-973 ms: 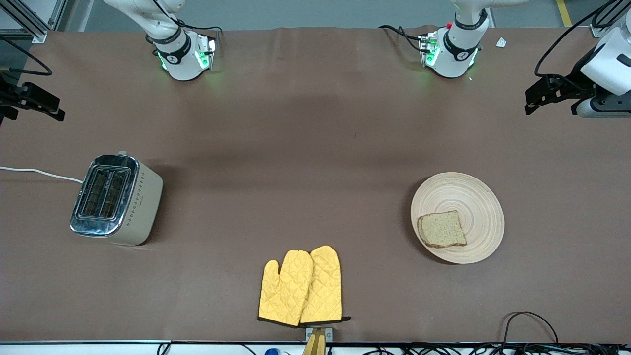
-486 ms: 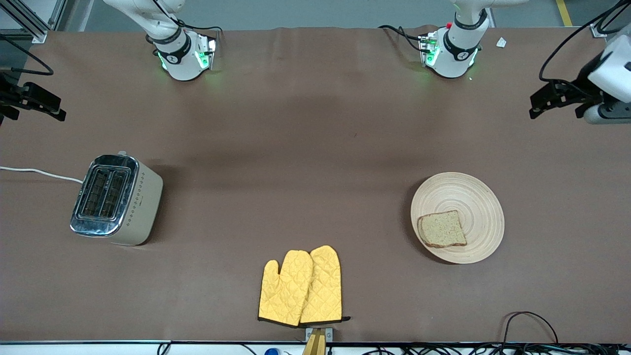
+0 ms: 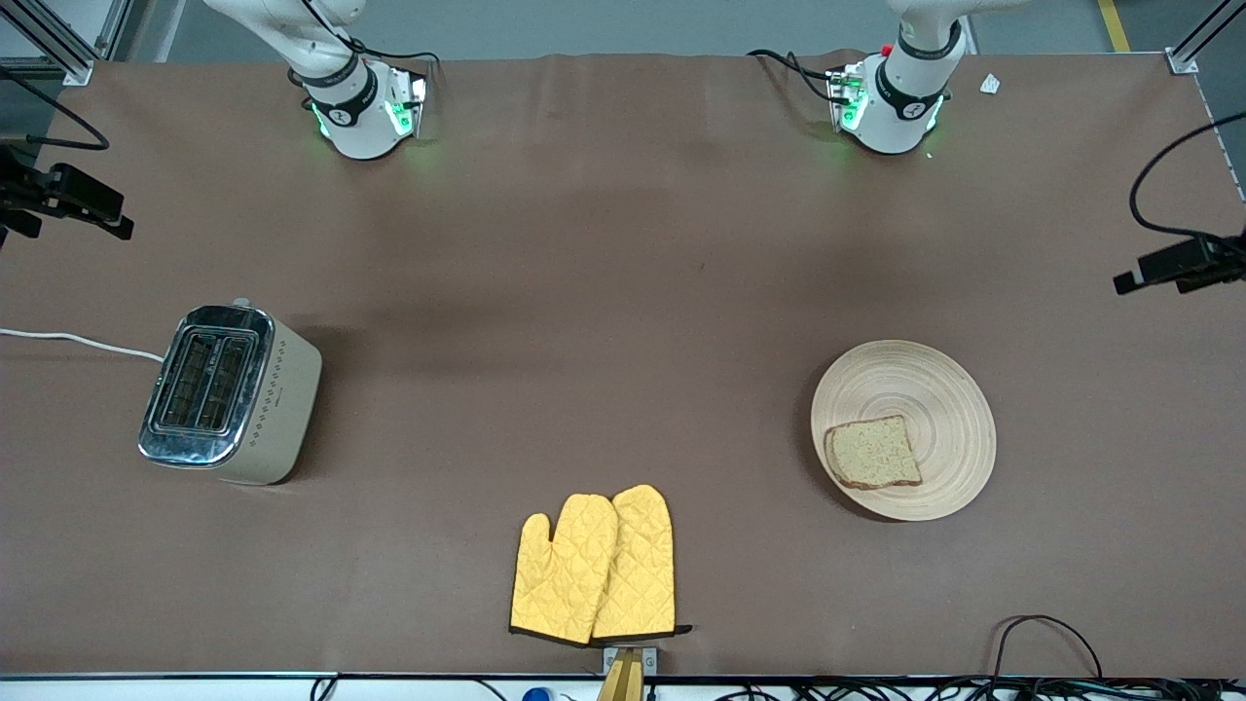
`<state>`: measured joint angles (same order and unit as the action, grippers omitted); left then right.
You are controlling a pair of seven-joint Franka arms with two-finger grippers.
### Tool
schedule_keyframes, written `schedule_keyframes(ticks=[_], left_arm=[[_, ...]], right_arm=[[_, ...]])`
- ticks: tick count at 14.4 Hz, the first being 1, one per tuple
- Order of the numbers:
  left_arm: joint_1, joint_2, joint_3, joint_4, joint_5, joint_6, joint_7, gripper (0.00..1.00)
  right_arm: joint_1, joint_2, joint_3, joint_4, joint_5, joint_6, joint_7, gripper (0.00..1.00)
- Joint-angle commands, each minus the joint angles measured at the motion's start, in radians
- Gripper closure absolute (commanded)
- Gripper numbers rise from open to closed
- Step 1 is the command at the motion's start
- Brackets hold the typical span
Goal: Move plate and put bread in toaster
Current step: 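Move the left gripper to the plate rim while the right gripper approaches the toaster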
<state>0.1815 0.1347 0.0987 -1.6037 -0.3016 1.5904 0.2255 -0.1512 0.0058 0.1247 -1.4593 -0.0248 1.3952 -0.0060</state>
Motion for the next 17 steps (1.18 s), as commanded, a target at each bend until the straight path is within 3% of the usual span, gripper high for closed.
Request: schedule_keyframes(ticks=[1,9,12,17], left_arm=[[0.099,0.094,-0.004,-0.016,-0.105,0.042,0.177,0.0],[0.291,0.443,-0.005,-0.041,-0.497,0.057,0.583,0.0],[0.293,0.535,-0.005,-0.038,-0.579,0.057,0.592,0.01],[0.267,0.603,-0.01,-0.033,-0.665,0.072,0.586,0.09]], right_arm=[[-0.007,0.01,0.009,0.004,-0.01,-0.007,-0.006,0.0],[-0.028,0.146,0.006,-0.019,0.002,0.068,0.004,0.0],[-0.021,0.171,0.006,-0.039,0.0,0.111,0.004,0.0],[-0.005,0.223,0.007,-0.047,0.0,0.142,0.004,0.0]])
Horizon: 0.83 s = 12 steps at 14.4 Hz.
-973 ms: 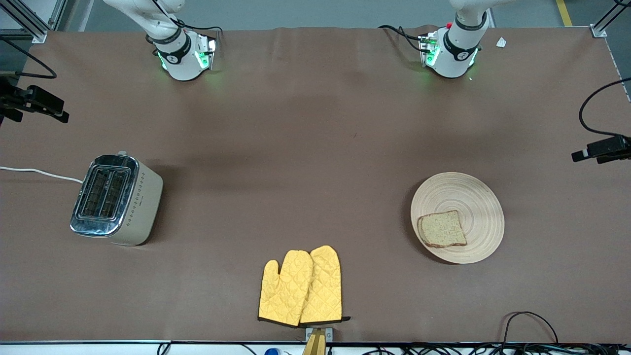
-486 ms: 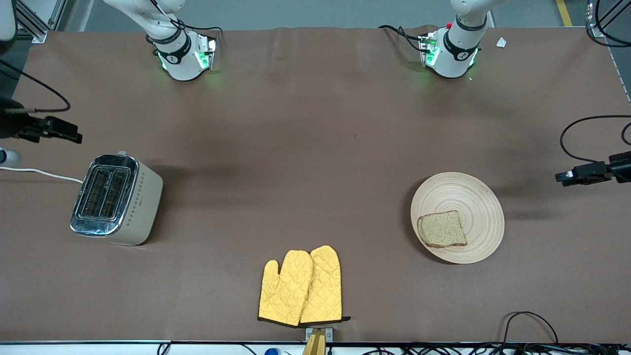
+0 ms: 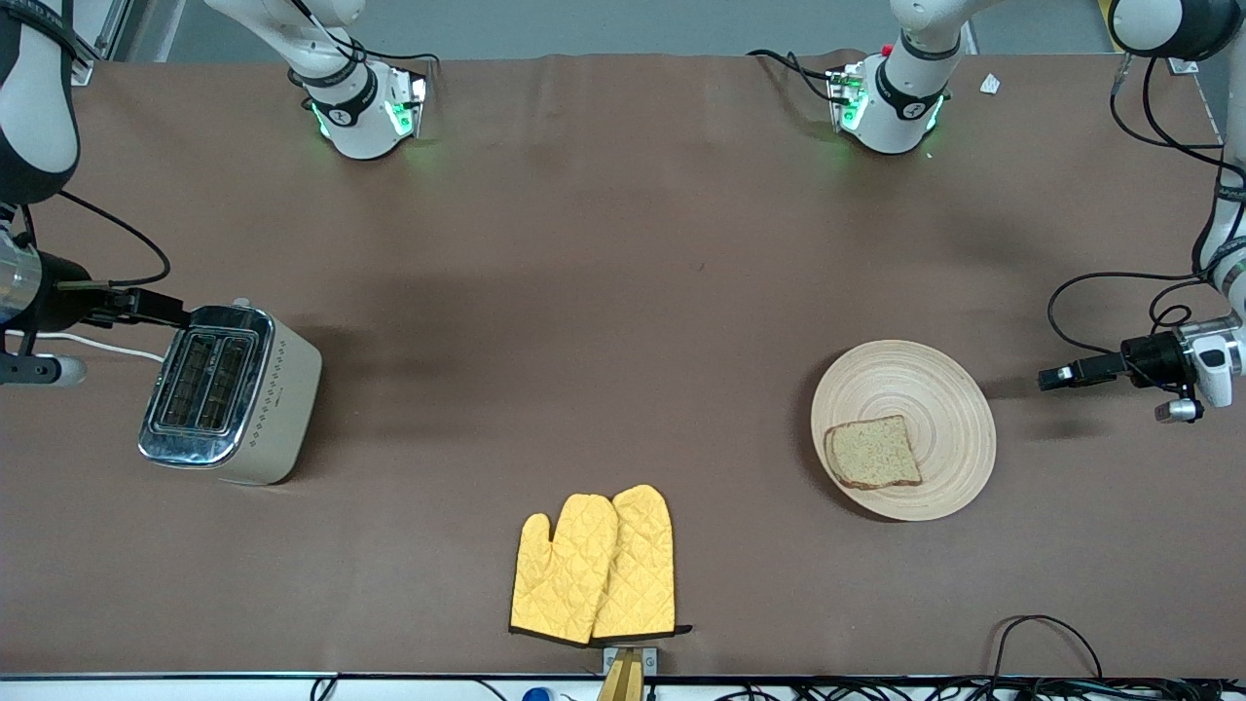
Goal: Move plate and put bread in toaster
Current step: 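Move the left gripper to the plate rim while the right gripper approaches the toaster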
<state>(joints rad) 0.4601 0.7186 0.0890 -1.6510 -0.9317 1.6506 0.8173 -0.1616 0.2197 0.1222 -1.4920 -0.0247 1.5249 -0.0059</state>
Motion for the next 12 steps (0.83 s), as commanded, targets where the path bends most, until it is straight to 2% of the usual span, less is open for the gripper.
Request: schedule_keyframes(ticks=[1,6,9,12], left_arm=[[-0.017,0.024,0.0,0.014,-0.047,0.024,-0.006,0.09],[-0.037,0.051,-0.009,0.014,-0.101,0.055,-0.004,0.13],[-0.058,0.053,-0.02,0.014,-0.108,0.11,-0.004,0.16],[-0.067,0.071,-0.031,0.014,-0.137,0.14,-0.004,0.19]], right_arm=[[0.022,0.024,0.01,-0.022,0.0,0.011,0.004,0.0],[0.071,0.024,0.016,-0.042,0.006,-0.028,0.014,0.0],[0.12,0.026,0.014,-0.062,0.152,-0.057,0.043,0.0],[0.177,0.036,0.016,-0.082,0.17,-0.037,0.13,0.0]])
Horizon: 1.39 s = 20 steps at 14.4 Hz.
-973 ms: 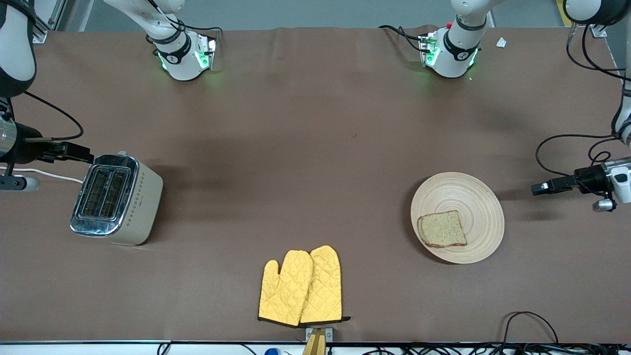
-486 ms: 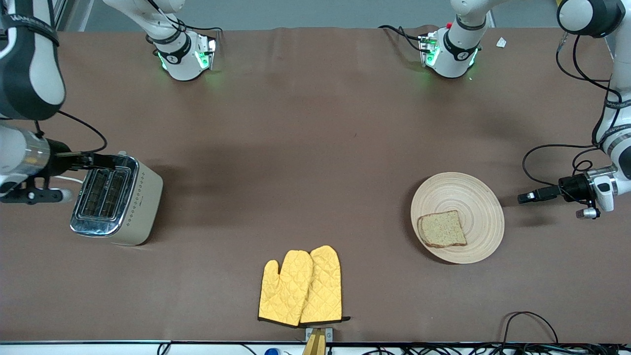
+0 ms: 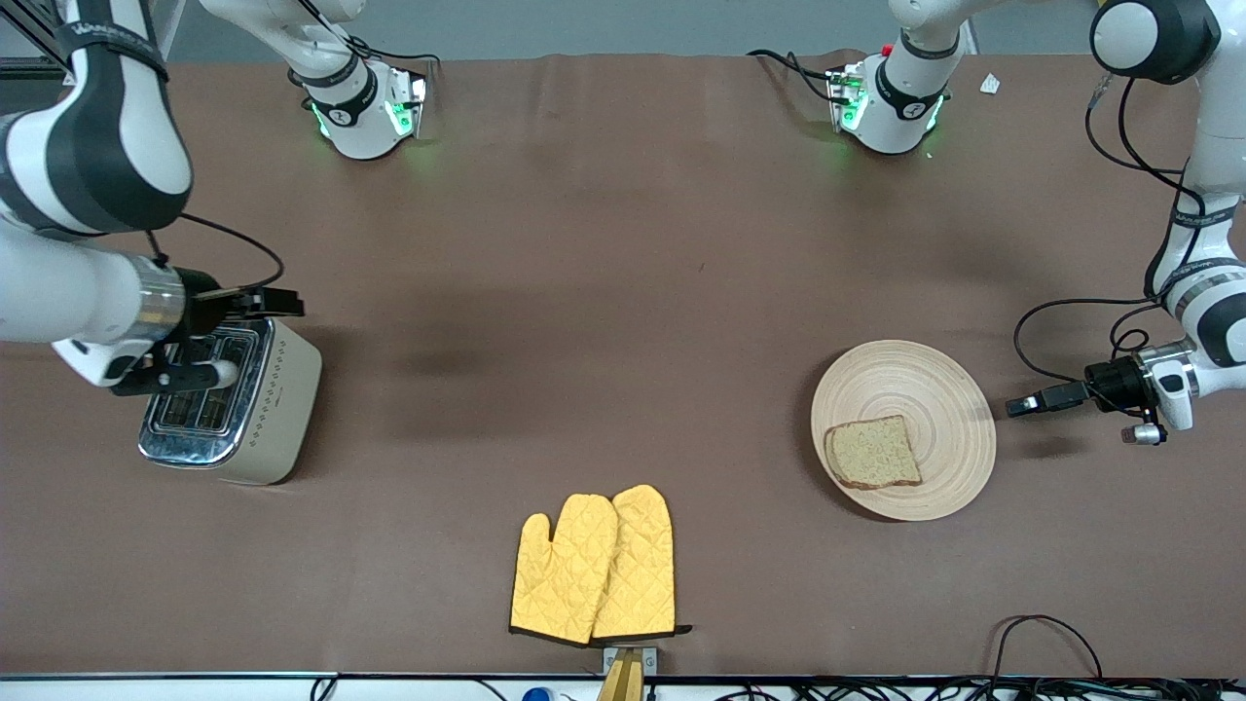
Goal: Move plate and put bread in toaster
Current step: 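Move the left gripper to the plate rim while the right gripper approaches the toaster, then push the wooden plate with the left gripper toward the table center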
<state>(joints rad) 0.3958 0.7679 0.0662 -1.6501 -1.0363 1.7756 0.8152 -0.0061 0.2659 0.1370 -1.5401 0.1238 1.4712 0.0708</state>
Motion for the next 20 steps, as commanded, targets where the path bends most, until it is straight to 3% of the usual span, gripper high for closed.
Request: schedule_keyframes(ticks=[1,2,3,6,7,11,14,17,20], left_arm=[[-0.006,0.024,-0.014,0.015,-0.04,0.021,-0.002,0.19],[-0.015,0.025,-0.014,0.015,-0.047,0.03,-0.002,0.2],[-0.027,0.025,-0.016,0.015,-0.05,0.039,-0.004,0.21],[-0.046,0.034,-0.016,0.015,-0.062,0.062,-0.004,0.24],[-0.044,0.039,-0.016,0.015,-0.062,0.065,-0.002,0.31],[-0.064,0.041,-0.022,0.015,-0.062,0.087,-0.002,0.56],[-0.066,0.041,-0.022,0.015,-0.059,0.094,0.005,0.85],[-0.071,0.037,-0.023,0.015,-0.057,0.091,0.006,0.99],[-0.071,0.024,-0.061,0.015,-0.048,0.077,-0.008,1.0]], right_arm=[[0.02,0.007,0.001,-0.05,0.071,0.04,0.055,0.0],[0.005,0.016,-0.002,-0.089,0.171,0.096,0.054,0.0],[0.003,0.019,-0.002,-0.132,0.213,0.168,0.052,0.0],[0.006,0.016,0.001,-0.207,0.272,0.308,0.054,0.0],[0.008,0.015,0.001,-0.218,0.331,0.313,0.05,0.0],[0.099,0.013,0.001,-0.23,0.39,0.371,0.057,0.0],[0.121,0.021,0.0,-0.232,0.421,0.429,0.058,0.0],[0.127,0.026,0.0,-0.233,0.424,0.483,0.06,0.0],[0.156,0.024,0.001,-0.317,0.482,0.599,0.06,0.0]])
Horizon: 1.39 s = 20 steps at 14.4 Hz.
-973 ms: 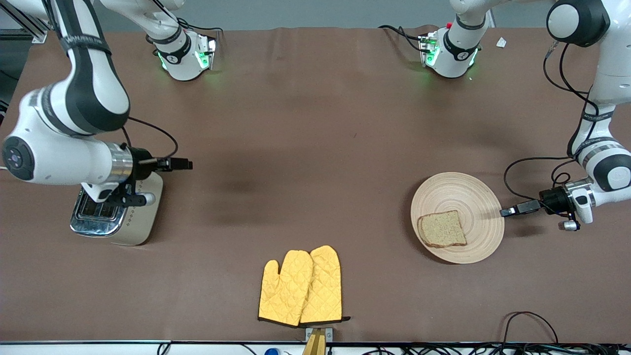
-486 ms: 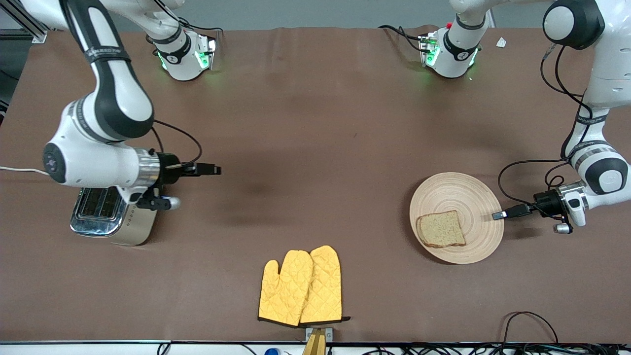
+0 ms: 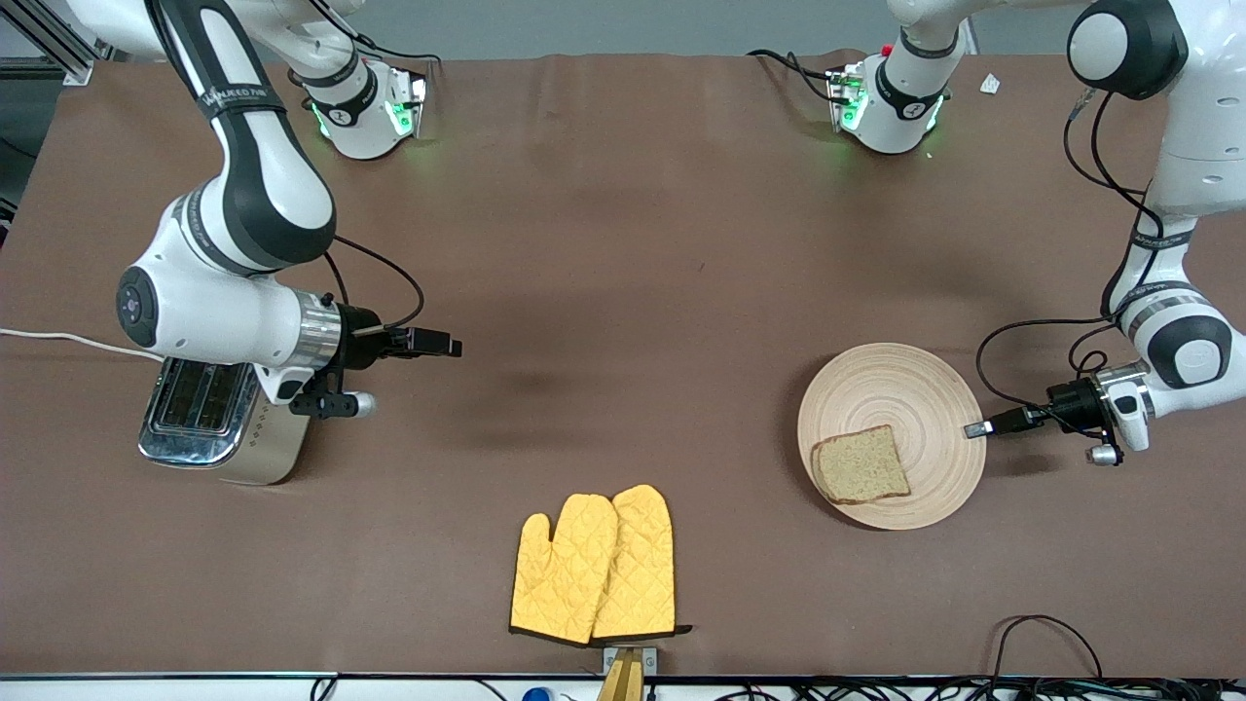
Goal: Move plate and put bread in toaster
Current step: 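Push the wooden plate with the left gripper toward the table center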
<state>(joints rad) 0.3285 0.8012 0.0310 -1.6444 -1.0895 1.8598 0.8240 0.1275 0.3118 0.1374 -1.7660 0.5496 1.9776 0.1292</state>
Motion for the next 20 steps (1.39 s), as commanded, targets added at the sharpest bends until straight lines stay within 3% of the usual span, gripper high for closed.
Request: schedule_keyframes(ticks=[1,3,6,14,20], left_arm=[[-0.005,-0.026,-0.031,0.009,0.013,-0.01,-0.016,1.0],[-0.016,-0.065,-0.049,0.009,0.022,-0.025,-0.014,1.0],[-0.037,-0.129,-0.101,0.023,0.127,-0.031,-0.017,1.0],[-0.04,-0.155,-0.327,0.012,0.158,-0.024,-0.017,1.0],[-0.192,-0.143,-0.355,-0.001,0.131,0.059,-0.091,1.0]], right_arm=[[0.043,-0.025,0.001,-0.119,0.072,0.143,0.001,0.0],[0.049,-0.025,0.001,-0.13,0.075,0.164,0.001,0.0],[0.044,-0.025,0.001,-0.131,0.076,0.156,0.001,0.0],[0.038,-0.023,-0.001,-0.142,0.076,0.158,-0.005,0.0],[0.02,-0.023,-0.002,-0.161,0.075,0.158,-0.019,0.0]])
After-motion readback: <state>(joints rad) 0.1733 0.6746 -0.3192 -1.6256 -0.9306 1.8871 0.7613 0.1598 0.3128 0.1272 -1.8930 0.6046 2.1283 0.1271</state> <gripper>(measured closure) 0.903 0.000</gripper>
